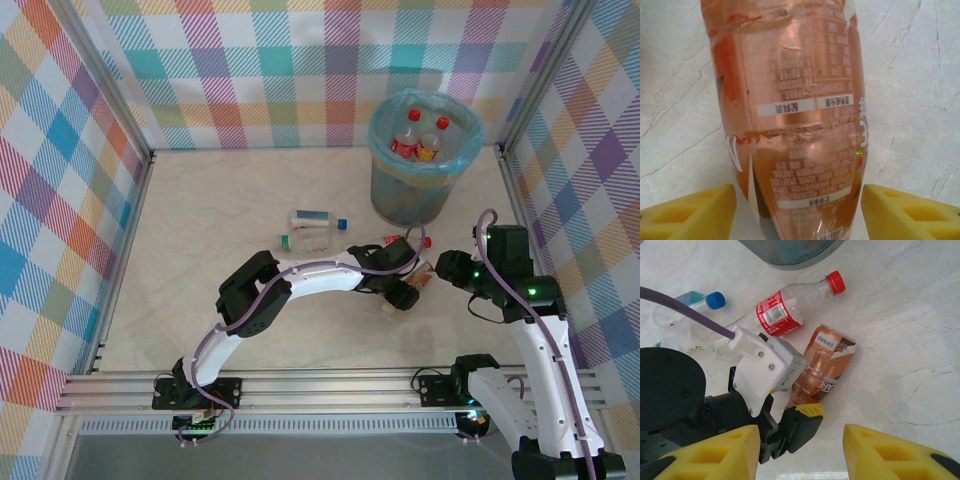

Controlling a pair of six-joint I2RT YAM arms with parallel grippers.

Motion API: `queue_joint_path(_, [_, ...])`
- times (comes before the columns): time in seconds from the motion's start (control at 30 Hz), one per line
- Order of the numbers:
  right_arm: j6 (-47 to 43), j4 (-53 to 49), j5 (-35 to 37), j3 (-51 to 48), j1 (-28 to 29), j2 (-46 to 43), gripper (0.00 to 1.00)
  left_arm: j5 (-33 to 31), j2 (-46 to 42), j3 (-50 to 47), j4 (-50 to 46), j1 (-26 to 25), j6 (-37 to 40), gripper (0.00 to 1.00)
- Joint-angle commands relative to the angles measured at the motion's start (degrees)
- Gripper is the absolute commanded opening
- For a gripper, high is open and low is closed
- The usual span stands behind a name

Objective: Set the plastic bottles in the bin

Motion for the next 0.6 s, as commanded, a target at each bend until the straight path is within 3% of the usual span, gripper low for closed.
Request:
queue_joint_path(0.0, [-0.2, -0.3, -0.6, 1.4, -0.5, 0.0, 0.48, -0.2, 1.9, 2.4, -1.7, -0.6, 0.6, 0.62])
queue_joint_path(0.33, [-0.8, -0.7, -0.1, 2.4, -0.5, 0.0, 0.48, 0.3, 0.8, 2.9, -1.7, -0.6, 1.5, 0.53])
queue_joint_path(0.57, [-0.4, -0.5, -2.1, 6.0, -0.5, 0.4, 0.48, -0.3, -6.6, 0.1, 0.3, -0.5, 2.2, 0.47])
